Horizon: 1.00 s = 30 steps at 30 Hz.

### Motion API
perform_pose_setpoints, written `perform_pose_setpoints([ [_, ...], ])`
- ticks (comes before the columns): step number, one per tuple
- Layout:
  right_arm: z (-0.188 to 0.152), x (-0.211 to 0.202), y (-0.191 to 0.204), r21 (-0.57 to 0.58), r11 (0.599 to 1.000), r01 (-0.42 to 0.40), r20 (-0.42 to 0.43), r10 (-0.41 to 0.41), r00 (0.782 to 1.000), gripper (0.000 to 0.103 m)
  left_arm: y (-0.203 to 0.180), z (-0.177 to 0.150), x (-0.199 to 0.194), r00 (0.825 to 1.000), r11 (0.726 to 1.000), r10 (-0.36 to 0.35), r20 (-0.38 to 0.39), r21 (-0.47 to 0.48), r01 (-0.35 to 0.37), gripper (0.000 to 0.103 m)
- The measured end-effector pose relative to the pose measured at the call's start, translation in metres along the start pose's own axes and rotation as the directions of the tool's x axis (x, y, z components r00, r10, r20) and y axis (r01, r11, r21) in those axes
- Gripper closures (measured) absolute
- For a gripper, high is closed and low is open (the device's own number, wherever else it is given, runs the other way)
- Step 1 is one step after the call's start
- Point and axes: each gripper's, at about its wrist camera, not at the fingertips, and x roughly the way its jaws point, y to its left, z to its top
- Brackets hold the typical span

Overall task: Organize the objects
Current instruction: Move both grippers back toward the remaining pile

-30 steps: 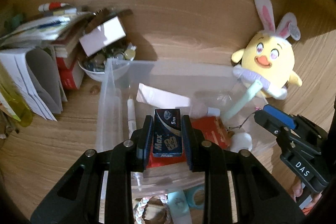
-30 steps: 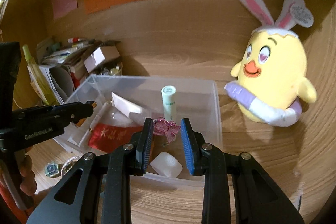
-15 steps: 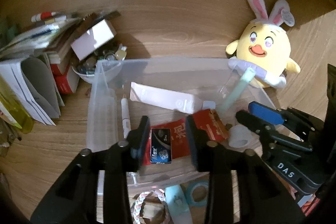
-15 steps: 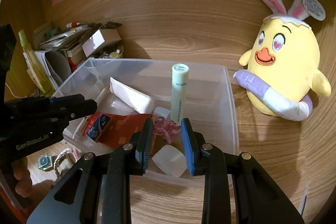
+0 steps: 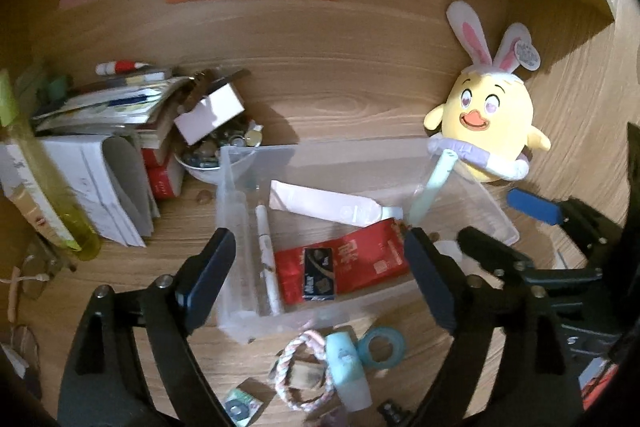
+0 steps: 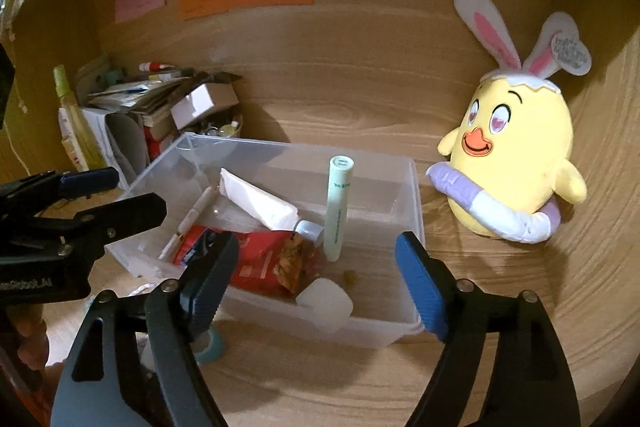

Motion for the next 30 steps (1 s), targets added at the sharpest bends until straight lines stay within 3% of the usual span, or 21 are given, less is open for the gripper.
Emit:
perform_pose_setpoints([
  [5, -0.005, -0.021, 0.010, 0.009, 1.000, -0.023, 0.029, 0.022, 0.999, 0.018, 0.006, -0.012, -0.006, 0.999, 1.000, 0.020, -0.026, 0.007, -0.020, 0.015],
  [7, -0.009, -0.031, 0.015, 0.012, 0.999, -0.041, 0.043, 0.041, 0.998, 0.017, 0.010, -0.020, -0.010, 0.999, 1.000, 0.025, -0.034, 0.001, -0.025, 0.008],
  [10, -0.014, -0.040, 0.021, 0.011, 0.998, -0.058, 0.050, 0.057, 0.997, 0.017, 0.019, -0.031, -0.016, 0.999, 0.999, 0.031, -0.042, -0.011, -0.031, 0.008],
  [13, -0.024, -0.045, 0.028, 0.003, 0.997, -0.078, 0.035, 0.078, 0.996, 0.015, 0.029, -0.043, -0.021, 0.998, 0.999, 0.010, -0.069, -0.037, -0.013, 0.008],
  [21, -0.056, -0.043, 0.040, 0.022, 0.992, -0.122, -0.044, 0.122, 0.991, 0.014, 0.049, -0.076, -0.030, 0.990, 0.997, 0.060, -0.125, -0.048, -0.066, 0.008],
  [30, -0.083, -0.041, 0.059, 0.026, 0.987, -0.158, -0.117, 0.160, 0.980, 0.014, 0.054, -0.106, -0.018, 0.975, 0.997, 0.040, -0.217, -0.061, -0.054, 0.008],
])
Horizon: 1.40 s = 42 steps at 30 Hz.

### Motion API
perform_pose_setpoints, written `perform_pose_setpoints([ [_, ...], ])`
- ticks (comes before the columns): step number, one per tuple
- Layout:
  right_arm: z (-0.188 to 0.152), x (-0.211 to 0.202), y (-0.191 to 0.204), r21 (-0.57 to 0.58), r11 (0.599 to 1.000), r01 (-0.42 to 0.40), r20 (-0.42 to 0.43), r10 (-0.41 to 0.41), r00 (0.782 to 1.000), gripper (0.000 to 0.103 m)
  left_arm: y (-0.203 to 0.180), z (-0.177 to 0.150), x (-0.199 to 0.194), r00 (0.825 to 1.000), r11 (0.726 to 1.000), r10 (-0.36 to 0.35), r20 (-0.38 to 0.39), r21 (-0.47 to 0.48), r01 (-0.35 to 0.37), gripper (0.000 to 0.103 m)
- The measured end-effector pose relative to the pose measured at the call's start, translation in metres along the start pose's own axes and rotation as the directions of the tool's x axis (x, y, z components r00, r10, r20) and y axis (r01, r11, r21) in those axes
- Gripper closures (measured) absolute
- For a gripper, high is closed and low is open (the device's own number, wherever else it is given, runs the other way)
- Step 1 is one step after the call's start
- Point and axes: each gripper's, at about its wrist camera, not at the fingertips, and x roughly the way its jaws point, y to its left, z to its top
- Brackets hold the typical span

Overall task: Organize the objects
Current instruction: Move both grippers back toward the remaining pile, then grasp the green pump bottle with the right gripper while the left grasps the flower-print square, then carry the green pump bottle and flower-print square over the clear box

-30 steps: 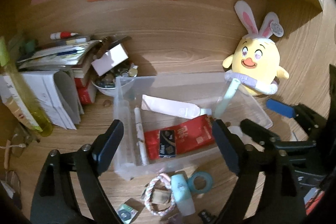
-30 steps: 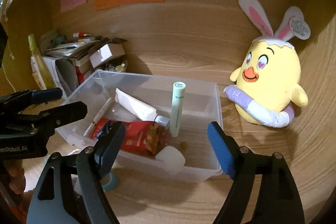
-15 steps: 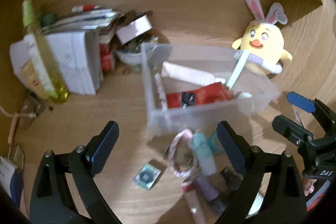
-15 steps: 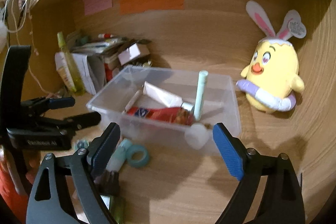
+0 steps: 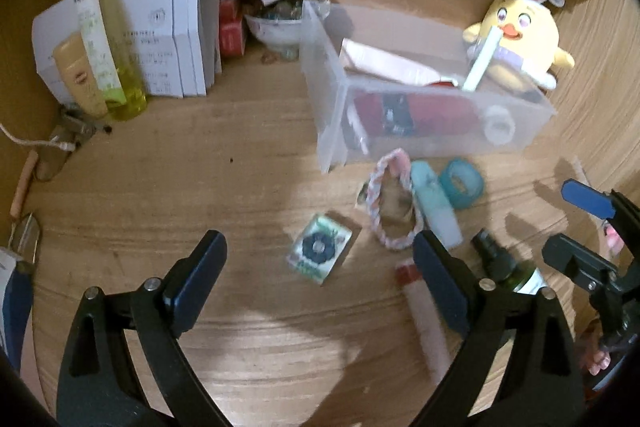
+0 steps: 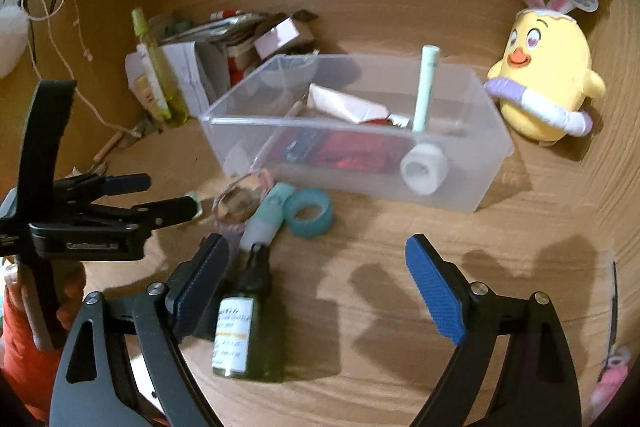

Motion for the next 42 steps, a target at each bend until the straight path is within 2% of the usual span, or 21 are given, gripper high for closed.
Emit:
perform_pose_setpoints([
  [7, -0.016, 0.001, 0.009, -0.025, 1.000, -0.007, -0.040, 0.006, 0.999, 0.015, 0.008, -0.006, 0.008, 1.000, 1.000, 0.003, -0.028, -0.022, -0.004, 0.009],
  [8, -0.018, 0.002, 0.009, -0.025, 1.000, -0.010, -0.048, 0.008, 0.999, 0.015, 0.008, -0.006, 0.010, 0.999, 1.000, 0.006, -0.032, -0.024, -0.007, 0.011],
  [10, -0.021, 0.004, 0.008, -0.022, 1.000, -0.022, -0.067, 0.021, 0.998, 0.015, 0.007, -0.006, 0.011, 0.999, 1.000, 0.002, -0.039, -0.018, -0.003, 0.024],
  [16, -0.029, 0.005, 0.009, -0.036, 0.999, -0.030, -0.082, 0.027, 0.996, 0.017, 0.002, -0.006, 0.015, 0.999, 0.999, 0.025, -0.043, 0.021, -0.024, 0.037],
  [23, -0.035, 0.011, 0.007, -0.032, 0.998, -0.054, -0.112, 0.051, 0.992, 0.047, 0.000, 0.000, 0.019, 0.999, 0.998, 0.034, -0.039, 0.045, -0.032, 0.050],
  [25, -0.035, 0.013, 0.005, -0.021, 0.997, -0.072, -0.121, 0.069, 0.990, 0.054, -0.001, 0.001, 0.020, 0.998, 0.998, 0.041, -0.037, 0.059, -0.038, 0.059],
  [27, -0.036, 0.013, 0.004, -0.016, 0.997, -0.081, -0.120, 0.078, 0.990, 0.064, -0.002, 0.001, 0.019, 0.999, 0.997, 0.033, -0.035, 0.070, -0.031, 0.063],
  [31, -0.036, 0.013, 0.001, -0.002, 0.997, -0.081, -0.108, 0.080, 0.991, 0.064, -0.002, 0.000, 0.018, 0.999, 0.997, -0.015, -0.037, 0.071, 0.018, 0.078],
  [37, -0.032, 0.008, -0.007, 0.020, 0.997, -0.069, -0.075, 0.071, 0.995, 0.064, 0.000, -0.003, 0.013, 1.000, 0.998, -0.001, -0.020, 0.059, 0.003, 0.079],
  [42, -0.024, -0.001, -0.016, 0.036, 0.998, -0.053, -0.036, 0.054, 0.998, 0.064, 0.004, -0.003, 0.006, 0.999, 0.999, -0.046, -0.012, 0.011, 0.046, 0.079],
])
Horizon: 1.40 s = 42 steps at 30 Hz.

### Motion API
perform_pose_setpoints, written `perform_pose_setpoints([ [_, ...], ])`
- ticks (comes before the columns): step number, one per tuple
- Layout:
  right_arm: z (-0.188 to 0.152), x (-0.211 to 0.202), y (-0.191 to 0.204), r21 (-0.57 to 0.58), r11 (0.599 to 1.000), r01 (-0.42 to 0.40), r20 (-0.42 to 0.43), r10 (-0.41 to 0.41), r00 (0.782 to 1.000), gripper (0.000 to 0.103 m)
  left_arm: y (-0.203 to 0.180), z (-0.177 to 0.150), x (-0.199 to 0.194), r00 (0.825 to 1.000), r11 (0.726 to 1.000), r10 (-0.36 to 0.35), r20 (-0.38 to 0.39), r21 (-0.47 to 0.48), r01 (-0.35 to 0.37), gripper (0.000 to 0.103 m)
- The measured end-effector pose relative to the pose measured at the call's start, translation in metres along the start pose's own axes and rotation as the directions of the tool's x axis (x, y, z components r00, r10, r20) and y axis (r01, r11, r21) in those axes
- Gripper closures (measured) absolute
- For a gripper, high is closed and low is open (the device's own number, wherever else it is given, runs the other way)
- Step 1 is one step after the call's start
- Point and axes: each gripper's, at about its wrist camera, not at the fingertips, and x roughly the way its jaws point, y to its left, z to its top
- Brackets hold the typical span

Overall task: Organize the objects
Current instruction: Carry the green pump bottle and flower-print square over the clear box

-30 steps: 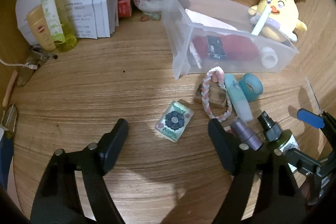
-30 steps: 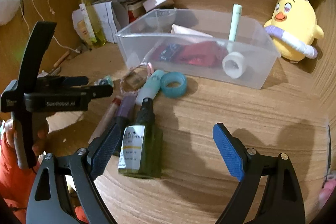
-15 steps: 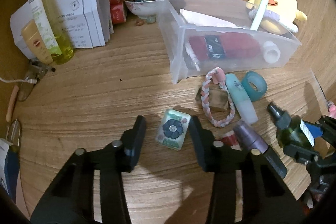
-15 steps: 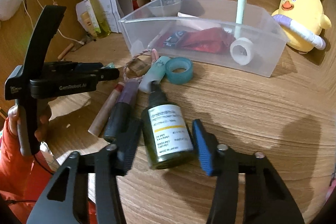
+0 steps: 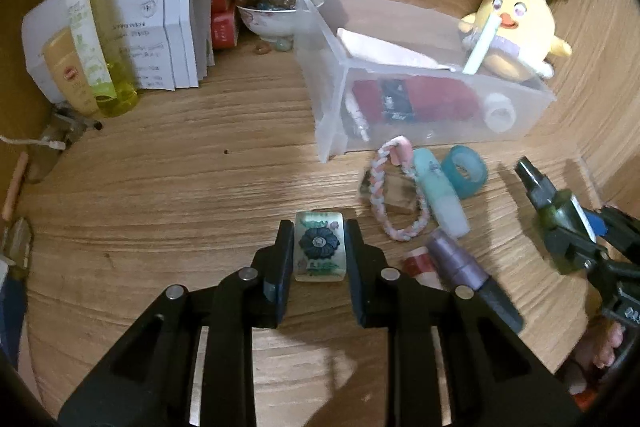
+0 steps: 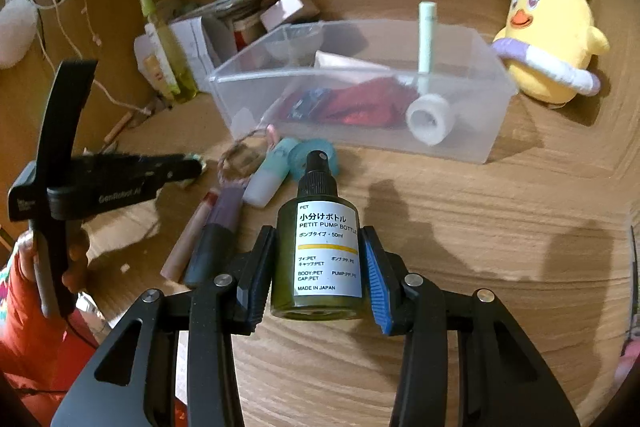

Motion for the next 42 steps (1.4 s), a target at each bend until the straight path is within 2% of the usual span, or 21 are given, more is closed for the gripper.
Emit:
perform_pose_setpoints([
  [12, 0.027, -0.015, -0.011, 0.031, 1.000, 0.004, 0.090, -0.007, 0.996, 0.064, -0.010, 0.011, -0.036, 0.993, 1.000, 0.022, 0.119, -0.007, -0.022, 0.079],
  [28, 0.059, -0.030, -0.036, 0.057, 0.997, 0.055, 0.179, -0.065, 0.982, 0.064, -0.027, 0.050, -0.063, 0.966, 1.000, -0.028, 0.259, 0.001, 0.028, 0.079],
  [35, 0.076, -0.029, -0.049, 0.074, 0.994, 0.086, 0.208, -0.099, 0.973, 0.064, -0.035, 0.066, -0.065, 0.956, 0.997, -0.072, 0.286, 0.002, 0.074, 0.079],
  [42, 0.095, -0.028, -0.063, 0.090, 0.991, 0.102, 0.232, -0.121, 0.965, 0.064, -0.041, 0.083, -0.061, 0.950, 0.997, -0.073, 0.305, 0.008, 0.074, 0.079],
])
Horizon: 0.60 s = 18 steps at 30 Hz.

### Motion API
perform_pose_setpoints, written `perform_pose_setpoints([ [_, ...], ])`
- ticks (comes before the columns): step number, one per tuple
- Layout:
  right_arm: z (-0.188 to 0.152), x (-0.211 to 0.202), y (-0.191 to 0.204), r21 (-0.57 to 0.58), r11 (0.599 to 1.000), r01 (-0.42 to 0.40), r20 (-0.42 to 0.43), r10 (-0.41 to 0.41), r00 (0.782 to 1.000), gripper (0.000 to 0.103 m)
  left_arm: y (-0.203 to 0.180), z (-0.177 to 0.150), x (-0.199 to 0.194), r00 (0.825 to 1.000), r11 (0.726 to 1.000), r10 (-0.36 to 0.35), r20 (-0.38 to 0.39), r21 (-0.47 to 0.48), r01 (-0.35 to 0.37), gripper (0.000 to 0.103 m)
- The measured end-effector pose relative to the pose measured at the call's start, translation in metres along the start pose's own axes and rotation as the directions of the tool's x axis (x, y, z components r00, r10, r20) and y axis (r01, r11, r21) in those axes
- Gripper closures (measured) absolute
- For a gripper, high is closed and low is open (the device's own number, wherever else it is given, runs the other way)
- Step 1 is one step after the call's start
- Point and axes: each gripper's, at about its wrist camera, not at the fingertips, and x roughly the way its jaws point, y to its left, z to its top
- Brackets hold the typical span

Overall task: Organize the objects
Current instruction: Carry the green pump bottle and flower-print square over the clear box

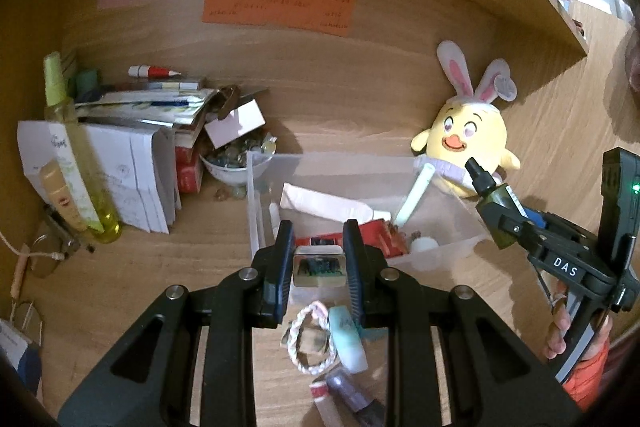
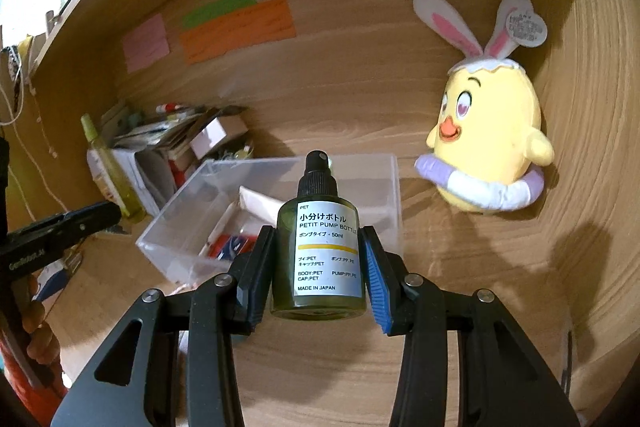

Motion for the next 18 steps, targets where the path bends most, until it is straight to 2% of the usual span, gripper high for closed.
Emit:
perform_pose_setpoints([
  [11, 0.016, 0.021, -0.008, -0.019, 0.999, 0.040, -0.009, -0.040, 0.999, 0.064, 0.007, 0.019, 0.032, 1.000, 0.999, -0.014, -0.028, -0.043, 0.013, 0.079],
  [15, 0.018, 0.032, -0.012, -0.014, 0.999, 0.041, -0.033, -0.042, 0.999, 0.064, 0.007, 0.018, 0.047, 0.999, 0.999, 0.005, -0.050, -0.051, -0.008, 0.079],
  [18, 0.015, 0.042, -0.013, -0.017, 0.999, 0.045, -0.057, -0.046, 0.997, 0.064, 0.009, 0.016, 0.060, 0.996, 0.997, 0.050, -0.071, -0.052, -0.054, 0.079],
])
